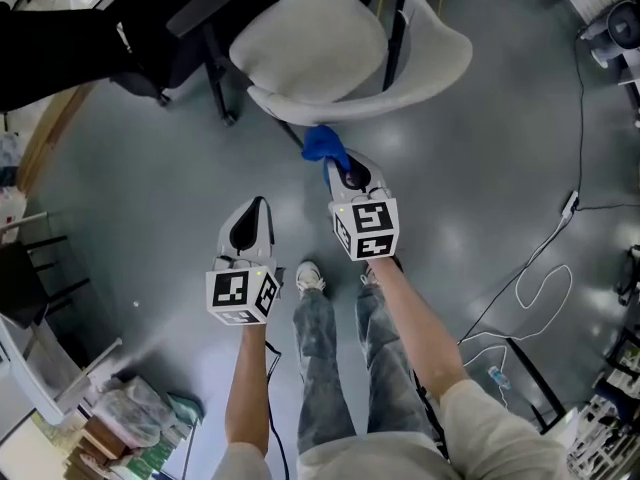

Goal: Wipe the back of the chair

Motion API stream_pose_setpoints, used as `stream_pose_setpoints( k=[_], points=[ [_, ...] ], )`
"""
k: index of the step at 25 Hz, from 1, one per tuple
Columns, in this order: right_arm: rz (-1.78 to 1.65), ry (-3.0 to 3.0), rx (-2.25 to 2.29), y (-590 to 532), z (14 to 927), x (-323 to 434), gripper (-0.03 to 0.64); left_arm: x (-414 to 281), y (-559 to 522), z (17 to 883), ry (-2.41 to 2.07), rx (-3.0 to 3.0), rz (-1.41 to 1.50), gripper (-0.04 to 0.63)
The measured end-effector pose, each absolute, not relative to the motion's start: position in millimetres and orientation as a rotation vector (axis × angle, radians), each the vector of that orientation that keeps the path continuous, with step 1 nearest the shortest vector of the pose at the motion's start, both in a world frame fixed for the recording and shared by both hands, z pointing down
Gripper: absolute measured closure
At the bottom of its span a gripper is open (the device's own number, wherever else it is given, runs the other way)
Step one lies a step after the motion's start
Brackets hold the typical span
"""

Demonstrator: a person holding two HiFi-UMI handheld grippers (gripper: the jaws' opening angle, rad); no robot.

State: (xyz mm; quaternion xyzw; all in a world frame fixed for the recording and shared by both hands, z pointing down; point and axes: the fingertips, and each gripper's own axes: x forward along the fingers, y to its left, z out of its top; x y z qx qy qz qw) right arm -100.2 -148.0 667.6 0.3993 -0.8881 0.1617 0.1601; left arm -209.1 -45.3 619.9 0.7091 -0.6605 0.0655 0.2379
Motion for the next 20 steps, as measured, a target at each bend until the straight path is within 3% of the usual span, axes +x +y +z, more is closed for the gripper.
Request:
stream_pose_setpoints(
  k=[12, 20],
  points=[
    [0.449, -2.559, 1.015, -148.4, 681.6, -183.8, 0.571, -287.5, -29.3, 635.3, -1.891, 1.83, 0.196, 0.591],
    [0.44, -2.528, 1.047, -171.9, 692.2, -182.1, 0.571, -302.0, -38.7, 657.7, -1.891, 1.812, 0.248, 0.591]
  ],
)
